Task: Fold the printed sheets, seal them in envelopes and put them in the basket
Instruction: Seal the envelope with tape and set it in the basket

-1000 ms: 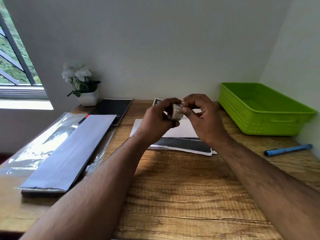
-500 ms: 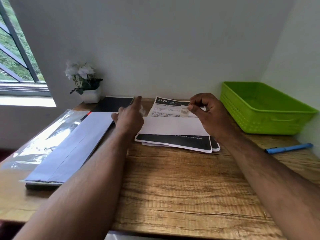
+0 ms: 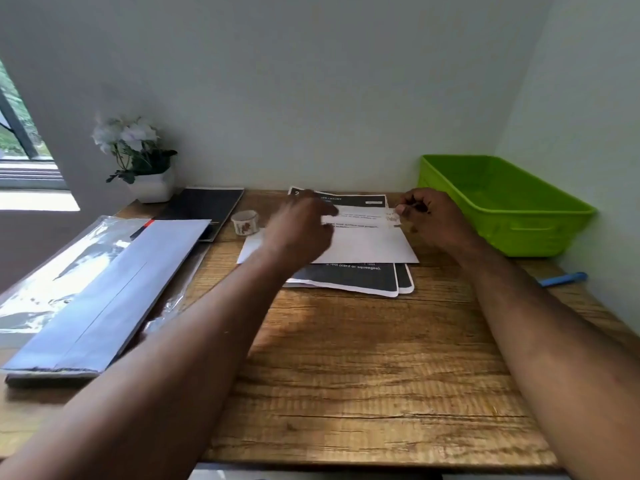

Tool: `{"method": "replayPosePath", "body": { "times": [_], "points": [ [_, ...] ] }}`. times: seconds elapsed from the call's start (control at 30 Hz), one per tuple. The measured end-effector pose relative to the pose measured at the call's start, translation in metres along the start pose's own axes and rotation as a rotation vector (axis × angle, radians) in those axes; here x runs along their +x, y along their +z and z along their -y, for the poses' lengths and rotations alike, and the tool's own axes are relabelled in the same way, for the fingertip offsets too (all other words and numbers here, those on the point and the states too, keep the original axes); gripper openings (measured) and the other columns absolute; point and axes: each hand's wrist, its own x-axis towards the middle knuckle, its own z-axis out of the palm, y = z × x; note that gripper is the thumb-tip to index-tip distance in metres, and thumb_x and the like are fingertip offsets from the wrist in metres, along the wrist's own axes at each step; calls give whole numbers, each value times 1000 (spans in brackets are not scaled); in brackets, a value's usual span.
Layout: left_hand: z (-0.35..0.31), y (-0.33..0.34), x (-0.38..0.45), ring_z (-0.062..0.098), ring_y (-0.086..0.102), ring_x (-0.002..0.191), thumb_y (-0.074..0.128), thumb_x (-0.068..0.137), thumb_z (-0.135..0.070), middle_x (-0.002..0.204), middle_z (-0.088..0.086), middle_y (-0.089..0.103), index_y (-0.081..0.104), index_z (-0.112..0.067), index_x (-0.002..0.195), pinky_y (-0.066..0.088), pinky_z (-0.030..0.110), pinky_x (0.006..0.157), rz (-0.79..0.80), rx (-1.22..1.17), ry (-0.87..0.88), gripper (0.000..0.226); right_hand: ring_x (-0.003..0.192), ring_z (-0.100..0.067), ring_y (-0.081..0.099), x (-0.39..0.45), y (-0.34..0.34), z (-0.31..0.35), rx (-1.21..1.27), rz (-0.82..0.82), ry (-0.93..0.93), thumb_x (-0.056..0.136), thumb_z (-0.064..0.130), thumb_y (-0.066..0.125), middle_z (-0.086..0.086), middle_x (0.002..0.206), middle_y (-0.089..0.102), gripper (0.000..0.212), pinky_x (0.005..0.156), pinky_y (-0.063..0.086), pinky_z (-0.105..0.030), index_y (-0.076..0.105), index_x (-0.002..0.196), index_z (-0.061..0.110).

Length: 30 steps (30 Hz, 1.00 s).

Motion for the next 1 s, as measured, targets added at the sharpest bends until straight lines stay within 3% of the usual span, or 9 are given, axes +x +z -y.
{"method": "replayPosePath", "body": {
  "times": [0.13, 0.23, 0.33, 0.43, 0.53, 0.63, 0.73, 0.87, 1.0],
  "points": [
    [-35, 19, 21, 22, 54, 116, 57, 84, -8, 123, 5, 59, 71, -19, 107, 43, 29, 97, 119, -127, 51, 29, 68, -12, 50, 4, -1, -14, 24, 13, 48, 87, 5, 63, -7, 81, 61, 4, 62, 46, -27, 66, 88, 3],
    [-40, 41, 28, 25, 53, 113, 56, 81, -3, 116, 7, 59, 70, -13, 94, 41, 31, 96, 126, -197, 75, 21, 65, -8, 48, 4, 2, -20, 14, 47, 68, 86, 3, 63, -4, 74, 59, 8, 63, 40, -25, 65, 78, 5],
    [-28, 63, 23, 23, 44, 120, 64, 84, -13, 123, 5, 54, 60, -14, 104, 29, 23, 93, 122, -245, 84, 20, 60, -1, 45, 6, 5, -24, 47, 62, 86, 86, 5, 63, 4, 66, 54, 25, 58, 38, -16, 57, 67, 20],
    [-20, 70, 24, 23, 46, 118, 68, 82, -13, 121, 2, 56, 58, -16, 104, 31, 26, 95, 147, -292, 128, 25, 57, 4, 44, 7, 6, -25, 36, 83, 86, 87, 7, 63, 6, 66, 54, 26, 51, 35, -9, 57, 66, 21],
    [-20, 70, 27, 23, 47, 123, 67, 79, -5, 122, 3, 58, 62, -16, 103, 28, 27, 102, 167, -297, 180, 26, 62, -2, 45, 8, 6, -27, 50, 80, 100, 87, 6, 63, 6, 67, 55, 25, 58, 37, -16, 58, 67, 21],
    [-20, 73, 28, 20, 35, 135, 63, 83, -5, 138, 3, 49, 60, -23, 118, 17, 22, 107, 213, -250, 165, 39, 64, -6, 46, 8, 6, -29, 41, 84, 105, 87, 5, 62, 3, 67, 55, 12, 60, 38, -20, 62, 76, 11],
    [-20, 74, 30, 21, 21, 145, 58, 86, -8, 151, 6, 36, 55, -32, 130, 10, 27, 113, 268, -177, 172, 50, 63, -5, 46, 7, 6, -28, 9, 77, 101, 87, 6, 62, 3, 67, 56, 4, 59, 38, -20, 66, 87, 4],
    [-20, 74, 30, 23, 13, 146, 52, 91, -11, 158, 2, 25, 49, -40, 135, 8, 33, 116, 318, -129, 152, 53, 65, -6, 48, 8, 7, -26, -10, 56, 107, 87, 7, 62, 3, 69, 57, 5, 59, 40, -18, 67, 87, 4],
    [-21, 76, 30, 23, 13, 146, 49, 92, -11, 159, 2, 24, 46, -42, 138, 8, 34, 117, 340, -99, 162, 55, 76, -14, 54, 10, 10, -31, -44, 36, 125, 86, 9, 64, -6, 80, 64, 5, 73, 45, -29, 67, 86, 5]
  ]
}}
